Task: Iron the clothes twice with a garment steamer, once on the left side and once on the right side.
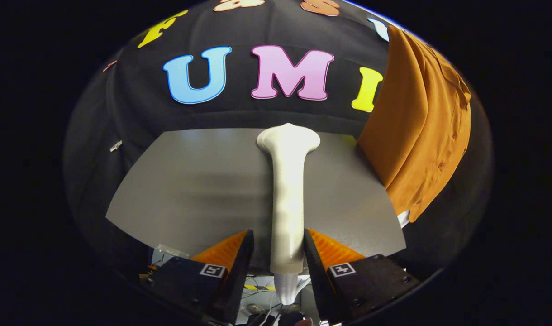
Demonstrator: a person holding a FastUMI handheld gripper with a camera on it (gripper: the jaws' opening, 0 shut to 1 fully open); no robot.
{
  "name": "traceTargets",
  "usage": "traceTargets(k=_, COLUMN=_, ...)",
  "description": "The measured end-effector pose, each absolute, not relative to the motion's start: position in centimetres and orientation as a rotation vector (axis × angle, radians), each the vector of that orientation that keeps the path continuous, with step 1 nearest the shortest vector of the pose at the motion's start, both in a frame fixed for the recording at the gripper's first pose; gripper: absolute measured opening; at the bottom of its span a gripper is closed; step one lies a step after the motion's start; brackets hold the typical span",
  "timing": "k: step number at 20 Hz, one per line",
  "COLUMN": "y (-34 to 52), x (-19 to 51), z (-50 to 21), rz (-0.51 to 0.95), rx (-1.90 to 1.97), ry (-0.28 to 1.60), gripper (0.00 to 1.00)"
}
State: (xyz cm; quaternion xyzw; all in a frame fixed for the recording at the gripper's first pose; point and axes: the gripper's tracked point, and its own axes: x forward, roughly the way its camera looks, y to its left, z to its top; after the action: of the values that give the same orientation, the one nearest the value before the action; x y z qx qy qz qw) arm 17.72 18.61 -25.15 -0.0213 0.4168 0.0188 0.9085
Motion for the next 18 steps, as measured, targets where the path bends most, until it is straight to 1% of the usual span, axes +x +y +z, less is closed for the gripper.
traceTargets(k=1, y=17.4, x=18.0, z=-25.5, rz=-0.007, rx=-0.065, ry=0.859, gripper=0.67)
traceTargets(k=3, y=17.4, x=17.9, z=-25.1, rz=0.014, rx=-0.036, ry=0.833, gripper=0.37)
traceTargets(k=4, y=17.4, x=17.6, z=-24.5, rz=0.038, rx=-0.036, ry=0.805, gripper=0.34)
traceTargets(k=5, y=17.7, x=18.2, z=-25.5, rz=0.063, rx=-0.026, ry=0.791, gripper=0.31)
traceTargets(k=6, y=17.8, x=17.8, z=-24.9, rz=0.071, rx=-0.017, ry=0.783, gripper=0.25)
traceTargets(k=7, y=17.7, x=18.4, z=-24.9, rz=0.07, rx=-0.016, ry=0.765, gripper=0.25)
traceTargets(k=8, y=17.4, x=18.1, z=-24.6, rz=0.072, rx=-0.016, ry=0.747, gripper=0.19)
traceTargets(k=13, y=16.7, x=16.8, z=-21.1, rz=0.091, rx=0.044, ry=0.613, gripper=0.18)
traceTargets(k=18, y=13.1, x=14.6, z=-14.6, rz=0.114, rx=0.08, ry=0.401, gripper=0.18)
